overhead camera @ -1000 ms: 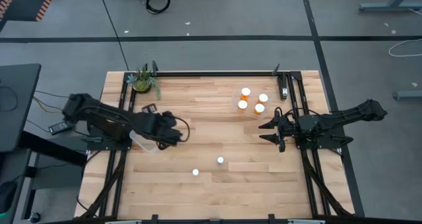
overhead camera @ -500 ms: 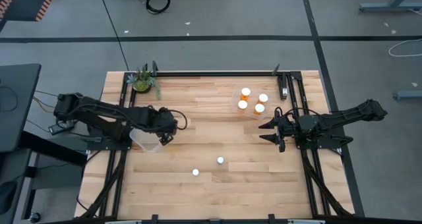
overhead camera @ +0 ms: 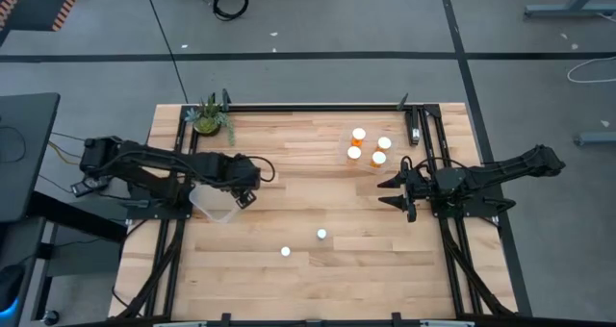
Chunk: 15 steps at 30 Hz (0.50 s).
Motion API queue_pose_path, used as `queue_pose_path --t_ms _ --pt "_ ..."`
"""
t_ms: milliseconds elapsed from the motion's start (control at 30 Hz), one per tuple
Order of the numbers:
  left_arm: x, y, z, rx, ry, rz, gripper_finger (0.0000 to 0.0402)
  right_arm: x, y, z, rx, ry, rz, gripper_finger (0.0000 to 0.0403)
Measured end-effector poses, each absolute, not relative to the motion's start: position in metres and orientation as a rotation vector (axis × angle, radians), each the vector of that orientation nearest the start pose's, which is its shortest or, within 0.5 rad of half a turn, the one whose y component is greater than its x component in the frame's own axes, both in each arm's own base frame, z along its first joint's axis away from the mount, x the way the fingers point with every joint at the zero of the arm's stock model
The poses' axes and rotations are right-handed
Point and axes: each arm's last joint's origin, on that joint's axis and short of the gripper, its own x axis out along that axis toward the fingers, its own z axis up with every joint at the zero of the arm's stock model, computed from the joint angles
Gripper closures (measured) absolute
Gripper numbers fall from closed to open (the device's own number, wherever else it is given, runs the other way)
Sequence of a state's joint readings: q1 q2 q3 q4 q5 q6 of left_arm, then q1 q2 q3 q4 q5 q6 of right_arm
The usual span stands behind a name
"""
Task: Pick and place medicine bottles into bin by pill shape (circle, oval)
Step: Put the small yellow pill bottle into the left transparent bin
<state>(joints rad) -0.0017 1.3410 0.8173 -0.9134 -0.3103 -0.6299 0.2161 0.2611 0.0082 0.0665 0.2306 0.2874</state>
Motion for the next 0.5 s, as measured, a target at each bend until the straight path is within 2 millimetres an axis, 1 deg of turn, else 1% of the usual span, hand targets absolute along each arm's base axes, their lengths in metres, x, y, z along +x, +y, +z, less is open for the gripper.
queue_pose_path --t_ms 167,400,500 --pt "0.2156 0.0085 0.1955 -0.283 1.275 0.673 0.0267 0.1102 0.0175 0.1506 0.245 0.179 -0.040 0.0177" --pt "0.2138 0.0085 0.1952 -0.268 1.297 0.669 0.0239 0.1103 0.0175 0.1506 0.245 0.179 -0.040 0.0177" --pt "0.2148 0.0084 0.2010 -0.255 1.308 0.660 0.0228 0.1103 0.0174 0.1506 0.245 0.179 -0.040 0.0177"
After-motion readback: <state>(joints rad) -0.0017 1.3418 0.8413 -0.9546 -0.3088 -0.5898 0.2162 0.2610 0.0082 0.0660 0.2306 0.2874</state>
